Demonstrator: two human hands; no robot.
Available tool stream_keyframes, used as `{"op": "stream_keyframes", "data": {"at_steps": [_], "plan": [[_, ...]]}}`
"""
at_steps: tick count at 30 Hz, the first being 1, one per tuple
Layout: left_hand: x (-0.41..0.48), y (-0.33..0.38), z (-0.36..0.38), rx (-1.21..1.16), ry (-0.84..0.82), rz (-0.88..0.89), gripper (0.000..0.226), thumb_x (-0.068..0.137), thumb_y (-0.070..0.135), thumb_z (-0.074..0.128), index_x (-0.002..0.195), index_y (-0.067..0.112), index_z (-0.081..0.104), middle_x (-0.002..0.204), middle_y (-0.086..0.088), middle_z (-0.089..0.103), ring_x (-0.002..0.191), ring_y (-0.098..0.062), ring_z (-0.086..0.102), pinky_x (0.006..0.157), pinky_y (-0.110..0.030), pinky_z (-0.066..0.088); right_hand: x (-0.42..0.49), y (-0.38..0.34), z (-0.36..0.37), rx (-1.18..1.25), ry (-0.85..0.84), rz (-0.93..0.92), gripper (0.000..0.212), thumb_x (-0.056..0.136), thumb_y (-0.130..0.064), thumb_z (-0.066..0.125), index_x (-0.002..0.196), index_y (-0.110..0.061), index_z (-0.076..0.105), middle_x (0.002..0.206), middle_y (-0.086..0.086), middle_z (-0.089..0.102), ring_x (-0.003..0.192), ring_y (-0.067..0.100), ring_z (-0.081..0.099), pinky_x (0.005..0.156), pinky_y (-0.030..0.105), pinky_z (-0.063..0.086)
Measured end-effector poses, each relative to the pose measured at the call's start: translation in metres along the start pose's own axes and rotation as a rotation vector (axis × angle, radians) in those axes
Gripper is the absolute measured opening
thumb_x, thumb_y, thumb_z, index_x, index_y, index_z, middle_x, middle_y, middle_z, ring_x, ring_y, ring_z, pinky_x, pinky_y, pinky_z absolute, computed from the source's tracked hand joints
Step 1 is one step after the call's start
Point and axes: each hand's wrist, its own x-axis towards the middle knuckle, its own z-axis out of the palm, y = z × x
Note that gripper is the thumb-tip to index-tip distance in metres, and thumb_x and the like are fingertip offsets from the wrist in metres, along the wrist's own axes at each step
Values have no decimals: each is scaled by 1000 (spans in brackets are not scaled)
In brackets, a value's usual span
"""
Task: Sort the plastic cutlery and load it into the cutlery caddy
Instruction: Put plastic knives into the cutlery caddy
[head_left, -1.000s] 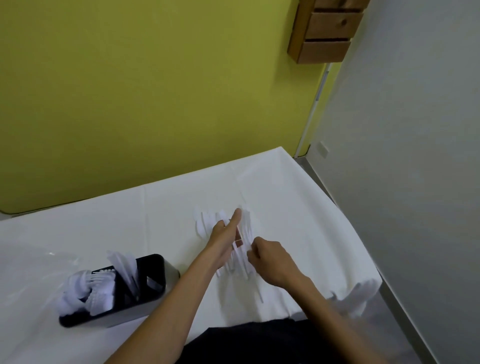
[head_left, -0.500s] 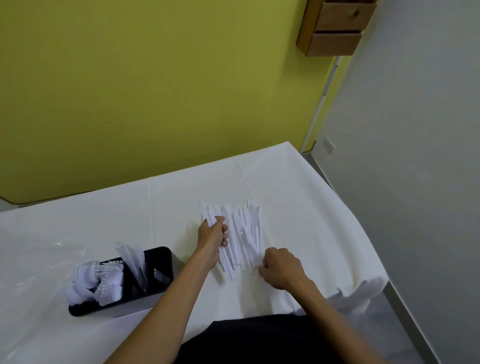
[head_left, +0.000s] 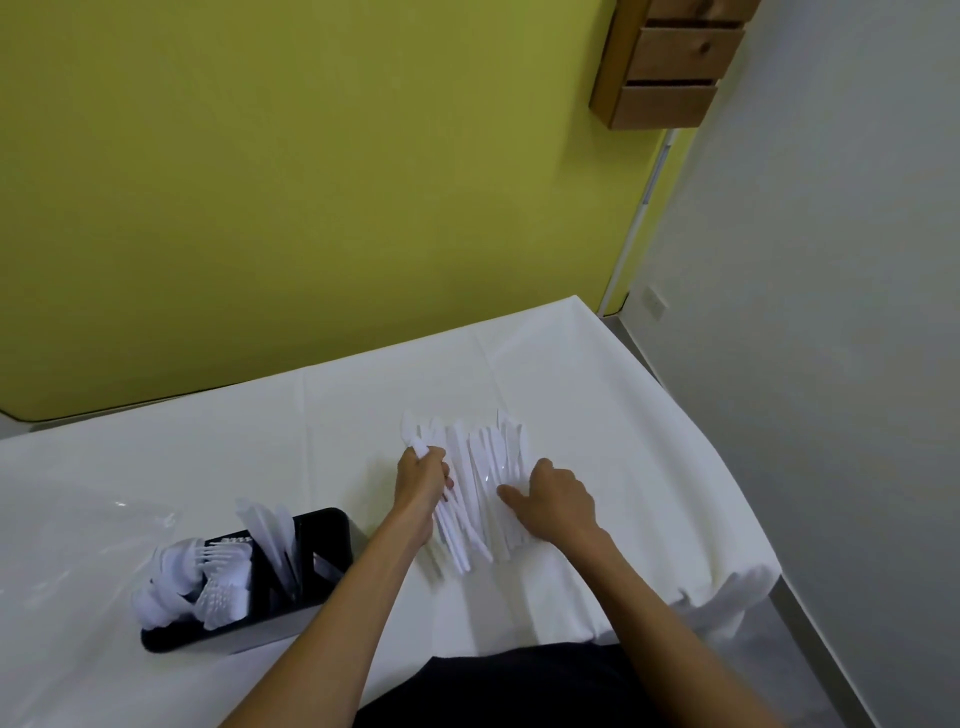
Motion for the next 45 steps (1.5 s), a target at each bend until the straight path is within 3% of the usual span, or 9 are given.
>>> {"op": "stream_keyframes", "data": {"at_steps": [3,7,12,18,22,26,31,36,45], "plan": [[0,0,-5,-133,-3,-30,10,96,7,43,87,11,46,66,-6,43,48,-17,42,50,-30,41,4,-8,12,-58,-74,34,46,92,-48,59,112,-9,46,106,6,60,90,24,60,71,30,43],[-4,6,-8,-154,0,-20,10,97,9,44,89,14,47,66,-3,42,52,-17,36,47,-28,33,10,-6,18,43,-163,68,26,88,-34,56,75,-18,41,78,0,55,69,21,59,65,27,46],[-3,3,-7,-72,-44,12,13,99,25,55,90,15,54,72,-2,46,58,-15,38,50,-26,35,4,3,12,91,-150,43,31,90,-32,50,68,-16,37,69,0,49,60,18,48,55,26,37],[-12,11,11,110,-193,-19,61,80,72,63,116,23,53,106,5,62,92,-14,60,77,-30,48,-14,-7,-8,37,-62,-147,32,96,-29,42,68,-17,33,66,0,45,59,17,41,52,27,32],[-14,19,25,126,-196,-52,104,69,80,66,148,20,35,135,3,59,119,-25,59,100,-40,49,-28,-24,-9,-49,-88,-299,27,99,-32,41,78,-15,41,74,1,54,63,20,48,51,28,31],[-5,17,21,-12,-21,-27,53,87,46,70,121,6,63,85,-2,70,79,-20,67,74,-32,55,-29,-27,-9,-4,-152,-334,44,99,-50,44,74,-14,41,69,0,53,61,19,48,55,30,34],[-4,16,-5,-263,194,-53,26,93,30,67,99,6,64,72,-6,63,58,-19,59,60,-29,52,-14,-16,-1,103,-72,-203,58,99,-57,33,83,-6,52,83,5,67,80,27,63,70,38,49],[-8,15,-16,-358,206,-102,23,91,29,71,85,9,63,66,-5,61,51,-17,56,57,-29,54,-4,-9,17,-165,-83,-88,29,97,-41,51,95,-12,44,88,3,54,78,23,50,69,31,39],[-8,11,-17,-231,147,-85,36,85,42,76,87,8,63,65,-4,58,47,-15,47,49,-26,46,1,-2,6,7,-108,-30,33,79,-36,58,64,-17,37,59,-4,41,52,15,39,51,25,32]]}}
